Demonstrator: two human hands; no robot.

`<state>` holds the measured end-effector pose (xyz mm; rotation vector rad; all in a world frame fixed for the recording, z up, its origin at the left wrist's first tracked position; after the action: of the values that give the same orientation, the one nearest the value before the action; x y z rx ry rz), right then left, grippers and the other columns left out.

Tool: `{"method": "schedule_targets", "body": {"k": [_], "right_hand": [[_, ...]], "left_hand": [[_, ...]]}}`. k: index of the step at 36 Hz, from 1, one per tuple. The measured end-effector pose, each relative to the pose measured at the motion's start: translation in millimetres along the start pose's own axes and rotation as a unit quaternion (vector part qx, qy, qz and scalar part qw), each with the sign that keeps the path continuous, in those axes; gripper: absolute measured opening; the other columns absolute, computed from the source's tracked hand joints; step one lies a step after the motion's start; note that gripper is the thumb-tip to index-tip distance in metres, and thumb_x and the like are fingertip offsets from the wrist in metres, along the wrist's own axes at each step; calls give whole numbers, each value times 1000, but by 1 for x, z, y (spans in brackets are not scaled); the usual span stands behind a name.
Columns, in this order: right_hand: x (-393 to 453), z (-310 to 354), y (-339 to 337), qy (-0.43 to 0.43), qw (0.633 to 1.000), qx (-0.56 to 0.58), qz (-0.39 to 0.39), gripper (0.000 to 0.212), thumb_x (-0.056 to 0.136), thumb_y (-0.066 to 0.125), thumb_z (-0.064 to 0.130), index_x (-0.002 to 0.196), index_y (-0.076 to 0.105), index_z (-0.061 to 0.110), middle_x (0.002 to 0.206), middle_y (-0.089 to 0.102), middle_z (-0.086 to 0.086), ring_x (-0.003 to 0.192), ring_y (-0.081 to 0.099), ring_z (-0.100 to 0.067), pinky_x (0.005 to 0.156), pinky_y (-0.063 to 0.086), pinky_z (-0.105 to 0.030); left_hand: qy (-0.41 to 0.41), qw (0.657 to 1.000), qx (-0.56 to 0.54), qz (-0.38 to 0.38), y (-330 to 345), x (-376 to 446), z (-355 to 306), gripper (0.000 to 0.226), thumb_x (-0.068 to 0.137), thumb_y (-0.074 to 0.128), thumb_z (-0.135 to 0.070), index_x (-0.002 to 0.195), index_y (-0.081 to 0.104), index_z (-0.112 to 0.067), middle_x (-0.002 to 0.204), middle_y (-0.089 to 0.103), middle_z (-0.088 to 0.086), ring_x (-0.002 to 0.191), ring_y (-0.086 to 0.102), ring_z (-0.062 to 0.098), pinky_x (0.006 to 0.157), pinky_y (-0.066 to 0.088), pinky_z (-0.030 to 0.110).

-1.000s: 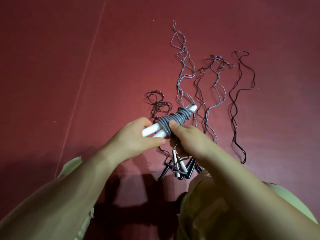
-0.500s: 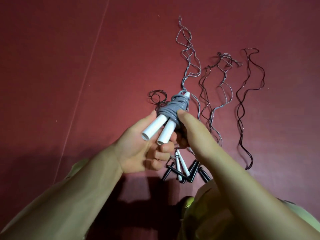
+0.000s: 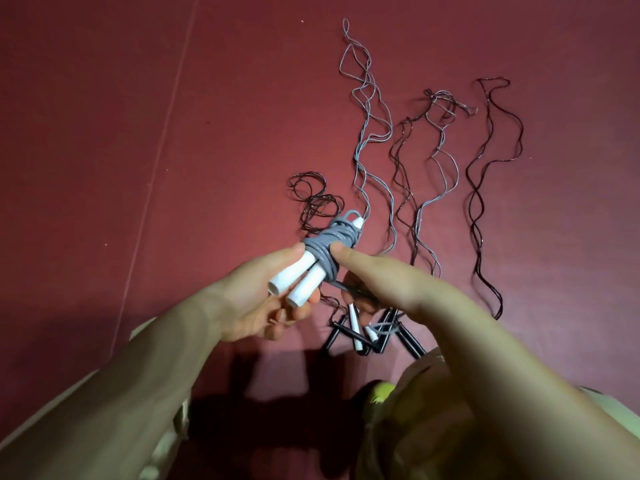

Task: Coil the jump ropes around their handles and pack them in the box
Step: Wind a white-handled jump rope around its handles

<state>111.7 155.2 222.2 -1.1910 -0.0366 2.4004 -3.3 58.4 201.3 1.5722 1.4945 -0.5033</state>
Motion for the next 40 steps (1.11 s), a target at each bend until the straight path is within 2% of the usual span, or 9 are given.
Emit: {"method": "schedule_targets", "body": {"k": [8,10,14,18,20,24,34,38,40], "right_hand": [[7,-5,12,-3,990,96,101,62,93,38,62,97,60,4,56,45,1,36,39,-10,40,40,-23],[7,-5,16,1,989,100,108,60,93,38,62,100,58,5,60,46,1,36,38,-9,36,35,-20],[10,-8,21,27,991,86,94,65,87,34,71,95,56,11,60,47,2,37,39,-9,35,29,-17],[17,-12,23,39,994,77,70,67,86,31,76,89,56,14,60,44,4,38,32,-8,35,21,-17],[19,-14,22,45,995,72,61,66,86,30,75,86,57,15,56,43,6,39,31,-8,36,21,-18],[18,-16,19,39,997,62,22,61,90,33,71,77,57,17,52,40,6,41,29,-11,40,21,-20],[25,-11,19,-55,995,46,-65,54,97,34,57,64,50,18,37,34,12,34,27,-7,42,22,-22],[26,-9,17,-89,991,31,-90,53,97,39,54,60,50,18,37,37,11,34,30,-4,47,24,-24],[26,-9,16,-100,990,55,-88,53,97,44,52,57,50,19,40,35,11,36,28,-5,43,23,-20]], "left_hand": [[38,993,70,-90,-19,-3,1,54,71,54,-69,77,62,-15,53,52,-5,50,33,9,44,35,18],[42,987,104,-118,-21,-2,2,54,60,62,-70,77,63,-18,53,53,-7,49,36,6,46,37,16],[74,967,172,-175,-29,-1,2,53,59,51,-67,80,62,-20,63,53,-9,59,47,5,56,40,20],[118,948,212,-205,-34,0,0,74,45,53,-75,84,60,-13,77,50,-2,74,46,13,69,39,30],[131,937,237,-223,-37,-1,-2,65,44,54,-74,73,54,-17,68,50,-5,66,45,13,65,35,31],[152,900,298,-279,-42,-3,-6,45,60,63,-58,78,55,-18,65,56,-5,60,49,15,57,35,30],[178,860,329,-346,-39,-5,-11,41,69,75,-50,79,52,-17,70,52,-4,63,45,17,57,33,32],[157,878,328,-311,-37,-4,-9,49,59,74,-57,77,51,-18,67,55,-3,61,48,16,57,35,32],[143,924,263,-237,-32,-3,-7,49,55,72,-57,76,53,-18,69,54,-3,62,46,13,58,34,30]]}}
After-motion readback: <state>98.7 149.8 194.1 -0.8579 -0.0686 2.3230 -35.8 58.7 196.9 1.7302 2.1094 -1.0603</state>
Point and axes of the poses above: each hand's wrist, its own x-axis towards the middle knuckle, its own y-axis out of the palm, z = x × y, the point moved 5 cm from there along x, towards the middle knuckle
